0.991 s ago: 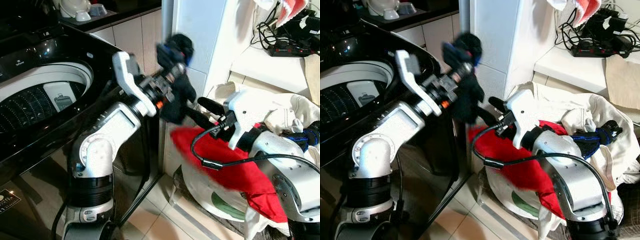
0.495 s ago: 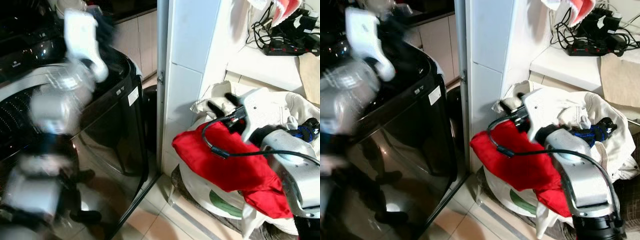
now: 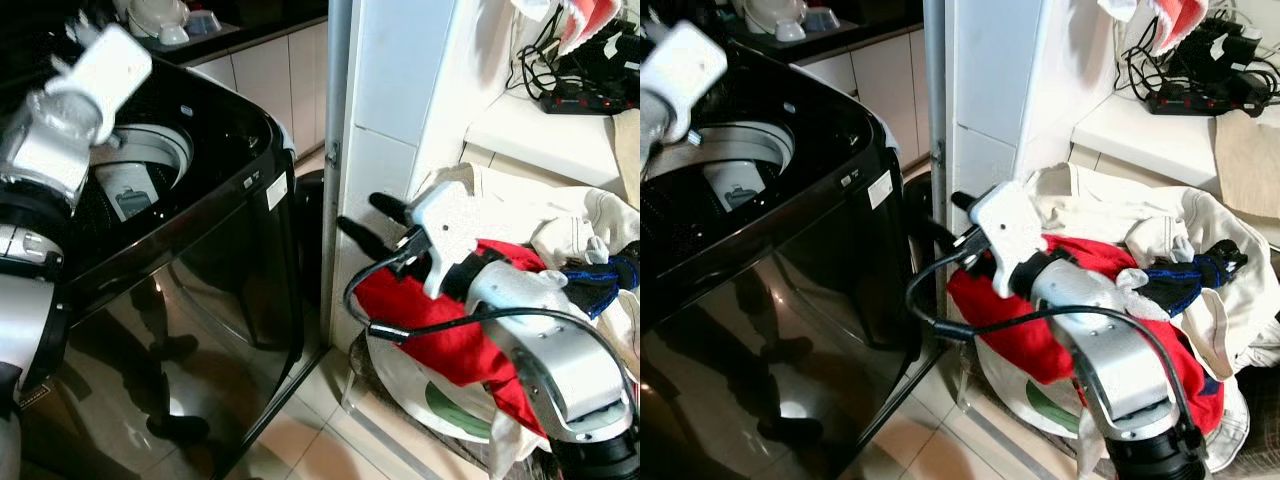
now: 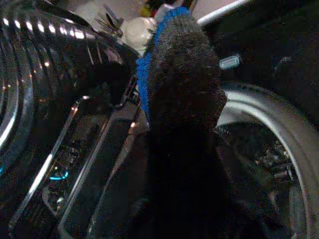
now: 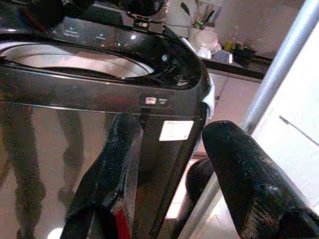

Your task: Clothes washing

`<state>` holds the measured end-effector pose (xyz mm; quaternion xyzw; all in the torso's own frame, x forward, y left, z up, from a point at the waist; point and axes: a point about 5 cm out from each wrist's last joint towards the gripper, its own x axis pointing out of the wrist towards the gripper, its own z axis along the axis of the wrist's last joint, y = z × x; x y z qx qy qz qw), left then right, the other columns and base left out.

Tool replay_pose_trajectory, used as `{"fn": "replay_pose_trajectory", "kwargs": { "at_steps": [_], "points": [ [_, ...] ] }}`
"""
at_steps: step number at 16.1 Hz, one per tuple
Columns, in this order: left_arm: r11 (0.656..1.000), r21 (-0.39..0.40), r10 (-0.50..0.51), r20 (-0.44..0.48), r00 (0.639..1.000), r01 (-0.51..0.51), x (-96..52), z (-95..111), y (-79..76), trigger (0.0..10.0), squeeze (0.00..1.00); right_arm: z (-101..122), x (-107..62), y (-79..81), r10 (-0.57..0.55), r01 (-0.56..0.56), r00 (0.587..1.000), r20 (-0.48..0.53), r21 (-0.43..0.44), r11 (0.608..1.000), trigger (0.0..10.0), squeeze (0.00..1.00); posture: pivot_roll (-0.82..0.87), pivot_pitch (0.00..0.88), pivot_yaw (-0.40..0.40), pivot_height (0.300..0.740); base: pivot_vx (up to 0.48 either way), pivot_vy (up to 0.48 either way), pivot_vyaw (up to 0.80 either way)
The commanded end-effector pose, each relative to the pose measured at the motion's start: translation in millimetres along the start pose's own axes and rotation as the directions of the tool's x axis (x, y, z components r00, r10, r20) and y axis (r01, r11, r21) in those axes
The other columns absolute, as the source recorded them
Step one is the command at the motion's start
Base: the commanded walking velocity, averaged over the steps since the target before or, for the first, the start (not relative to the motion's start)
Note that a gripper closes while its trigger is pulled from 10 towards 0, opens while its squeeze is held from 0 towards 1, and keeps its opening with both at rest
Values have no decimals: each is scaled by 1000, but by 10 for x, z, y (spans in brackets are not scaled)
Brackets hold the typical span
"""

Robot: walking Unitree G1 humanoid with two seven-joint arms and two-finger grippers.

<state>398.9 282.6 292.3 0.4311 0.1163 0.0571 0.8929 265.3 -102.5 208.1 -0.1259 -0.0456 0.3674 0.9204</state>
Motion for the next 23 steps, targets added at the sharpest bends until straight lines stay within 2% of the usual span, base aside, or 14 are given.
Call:
{"fn": "replay_pose_trajectory", "kwargs": {
  "at_steps": [1,12,14,16,17,18,19,20,21,22,23],
  "points": [
    [999,22,28,45,999,-29,-22,129,158,10000,1000,61,-3,19,16,-16,1000,10,-25,1000,10000,0,-87,0,55,740,0,0,0],
    [998,-58,-5,70,998,9,-11,167,216,10000,1000,79,-12,-10,5,-4,1000,8,-26,1000,10000,0,-89,0,55,740,0,0,0],
    [999,-46,3,59,998,0,-12,157,226,10000,1000,77,-11,-14,7,-7,1000,4,-28,1000,10000,0,-89,0,52,740,0,0,0],
    [998,-51,-27,54,998,30,-14,157,219,10000,1000,74,-19,-26,6,-6,1000,-1,-31,1000,10000,0,-89,0,49,740,0,0,0],
    [991,-97,-81,93,992,90,-16,228,182,10000,1000,77,-26,-39,-2,2,1000,0,-33,999,10000,0,-90,0,48,740,0,0,0],
    [960,-197,-154,228,961,201,-32,447,94,10000,294,100,-34,-86,-41,41,999,13,-27,999,10000,0,-92,0,49,740,0,0,0],
    [901,-268,-233,364,902,341,-63,660,-49,10000,0,126,-49,-162,-111,111,993,33,-4,994,10000,0,-99,0,52,740,0,0,0],
    [827,-361,-240,464,853,430,-99,803,-190,10000,0,135,-83,-243,-183,182,982,44,20,983,10000,0,-104,0,58,740,0,0,0],
    [755,-480,-205,475,856,447,-120,801,-346,10000,0,132,-114,-283,-226,225,973,50,32,974,10000,0,-107,0,66,740,0,0,0],
    [744,-509,-183,468,865,433,-136,766,-413,10000,0,132,-124,-298,-253,252,966,52,33,967,10000,0,-113,0,69,740,0,0,0],
    [697,-583,-148,452,880,417,-183,675,-547,10000,0,165,-118,-336,-300,298,952,62,43,954,10000,0,-124,0,68,740,0,0,0]
  ]
}}
